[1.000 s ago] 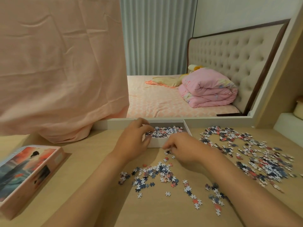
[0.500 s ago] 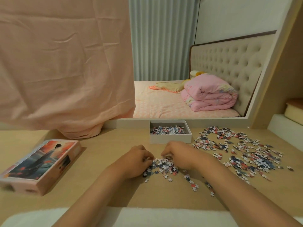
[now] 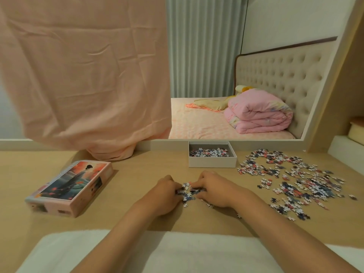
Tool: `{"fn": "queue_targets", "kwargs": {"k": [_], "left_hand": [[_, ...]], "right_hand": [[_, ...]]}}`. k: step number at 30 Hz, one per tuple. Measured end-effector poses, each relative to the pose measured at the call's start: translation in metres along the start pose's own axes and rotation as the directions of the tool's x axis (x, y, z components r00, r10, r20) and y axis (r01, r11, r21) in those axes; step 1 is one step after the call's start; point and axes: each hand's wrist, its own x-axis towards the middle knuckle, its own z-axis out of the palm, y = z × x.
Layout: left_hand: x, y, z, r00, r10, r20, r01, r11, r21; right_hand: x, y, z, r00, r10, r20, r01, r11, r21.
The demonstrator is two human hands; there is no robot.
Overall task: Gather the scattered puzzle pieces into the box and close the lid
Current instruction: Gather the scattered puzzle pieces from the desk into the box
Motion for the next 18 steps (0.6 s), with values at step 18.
{"fn": "queue_targets", "kwargs": {"k": [18], "left_hand": [[0.01, 0.058, 0.011, 0.994, -0.02, 0.109, 0.006, 0.992, 0.123]], "right_hand": [[-0.107, 0.061, -0.056, 0.769, 0.608, 0.197, -0.554, 0.788, -0.27]]}}
